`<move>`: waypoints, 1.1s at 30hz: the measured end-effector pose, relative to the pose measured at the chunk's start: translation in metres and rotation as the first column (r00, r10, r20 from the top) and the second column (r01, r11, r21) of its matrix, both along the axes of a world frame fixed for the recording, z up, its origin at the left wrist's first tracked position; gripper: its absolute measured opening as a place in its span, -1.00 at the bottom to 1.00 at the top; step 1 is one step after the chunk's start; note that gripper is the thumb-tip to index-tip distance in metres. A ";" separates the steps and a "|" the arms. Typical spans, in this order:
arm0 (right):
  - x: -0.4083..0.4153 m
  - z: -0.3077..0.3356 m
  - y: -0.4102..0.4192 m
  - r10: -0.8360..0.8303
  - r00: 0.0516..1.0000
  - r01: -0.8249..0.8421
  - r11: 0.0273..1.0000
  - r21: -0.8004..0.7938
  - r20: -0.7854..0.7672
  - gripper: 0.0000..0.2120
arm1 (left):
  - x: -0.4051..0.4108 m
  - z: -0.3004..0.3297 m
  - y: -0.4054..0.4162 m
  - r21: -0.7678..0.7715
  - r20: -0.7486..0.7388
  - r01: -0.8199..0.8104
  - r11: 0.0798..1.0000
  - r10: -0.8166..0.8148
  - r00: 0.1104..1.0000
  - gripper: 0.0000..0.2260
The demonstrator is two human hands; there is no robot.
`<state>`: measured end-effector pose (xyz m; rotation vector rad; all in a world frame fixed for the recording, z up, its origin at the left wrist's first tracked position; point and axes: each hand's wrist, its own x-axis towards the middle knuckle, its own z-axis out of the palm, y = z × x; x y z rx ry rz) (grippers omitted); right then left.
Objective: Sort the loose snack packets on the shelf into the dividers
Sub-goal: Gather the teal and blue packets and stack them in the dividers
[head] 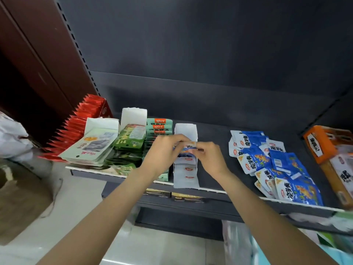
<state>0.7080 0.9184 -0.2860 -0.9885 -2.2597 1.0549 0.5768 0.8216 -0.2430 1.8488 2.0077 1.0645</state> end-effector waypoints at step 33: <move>0.171 -0.060 0.123 -0.119 0.931 0.122 0.992 0.014 0.345 -0.44 | 0.172 -0.070 0.160 -0.420 0.251 -0.208 0.884 0.333 0.909 -0.91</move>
